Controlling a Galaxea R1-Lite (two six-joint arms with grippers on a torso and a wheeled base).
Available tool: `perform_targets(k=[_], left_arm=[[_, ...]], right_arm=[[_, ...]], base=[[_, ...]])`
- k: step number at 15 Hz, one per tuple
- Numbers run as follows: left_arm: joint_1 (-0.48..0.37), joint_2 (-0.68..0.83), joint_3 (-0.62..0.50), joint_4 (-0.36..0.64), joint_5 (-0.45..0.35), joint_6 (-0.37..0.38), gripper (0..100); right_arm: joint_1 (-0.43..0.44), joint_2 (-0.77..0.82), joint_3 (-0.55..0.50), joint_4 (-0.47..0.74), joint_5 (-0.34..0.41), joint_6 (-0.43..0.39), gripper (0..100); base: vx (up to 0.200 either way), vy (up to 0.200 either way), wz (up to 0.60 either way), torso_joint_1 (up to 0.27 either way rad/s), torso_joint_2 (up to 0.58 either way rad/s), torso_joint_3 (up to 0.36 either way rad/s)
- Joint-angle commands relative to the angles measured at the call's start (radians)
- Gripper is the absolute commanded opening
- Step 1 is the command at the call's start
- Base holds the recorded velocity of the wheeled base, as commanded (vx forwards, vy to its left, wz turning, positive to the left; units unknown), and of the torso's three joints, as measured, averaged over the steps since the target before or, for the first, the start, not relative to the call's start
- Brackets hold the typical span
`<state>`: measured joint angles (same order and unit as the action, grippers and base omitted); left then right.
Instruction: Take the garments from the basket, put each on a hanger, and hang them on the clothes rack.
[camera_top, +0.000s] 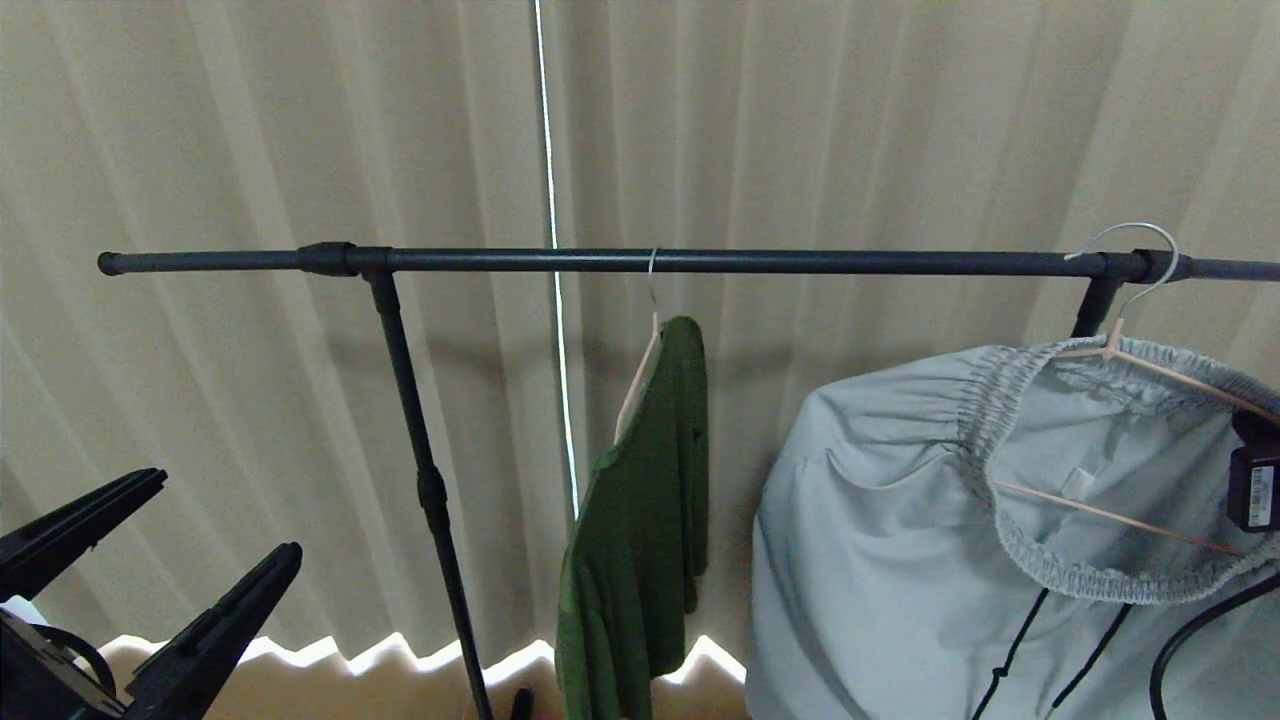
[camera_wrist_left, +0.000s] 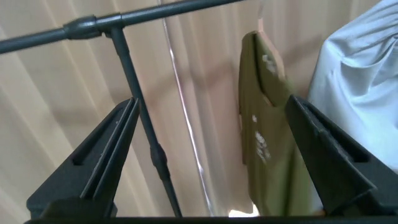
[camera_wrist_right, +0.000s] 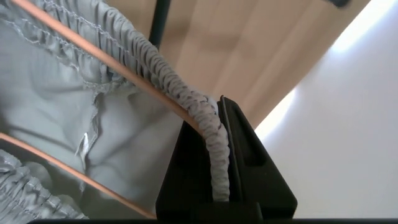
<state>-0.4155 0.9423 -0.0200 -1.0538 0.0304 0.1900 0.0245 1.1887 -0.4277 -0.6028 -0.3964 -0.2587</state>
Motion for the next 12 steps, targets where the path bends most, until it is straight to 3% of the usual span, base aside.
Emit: perform_targets(k=[1,9,12], left_arm=[[0.000,0.001,0.003,0.000,0.000,0.000,100],[0.000,0.006,0.014,0.002,0.000,-0.001,100],[0.000,0.007,0.015,0.002,0.000,-0.001,100]], right_arm=[[0.000,0.045,-0.025,0.000,0.004,0.001,0],[-0.028,0.410,-0.278,-0.018,-0.004,0.004,0],[-0.028,0.503,-0.313,-0.058,-0.058,0.003,0]], base=[[0.000,0.000,0.00,0.000,0.00,0.000],[0.000,0.000,0.00,0.000,0.00,0.000],[0.000,0.000,0.00,0.000,0.00,0.000]])
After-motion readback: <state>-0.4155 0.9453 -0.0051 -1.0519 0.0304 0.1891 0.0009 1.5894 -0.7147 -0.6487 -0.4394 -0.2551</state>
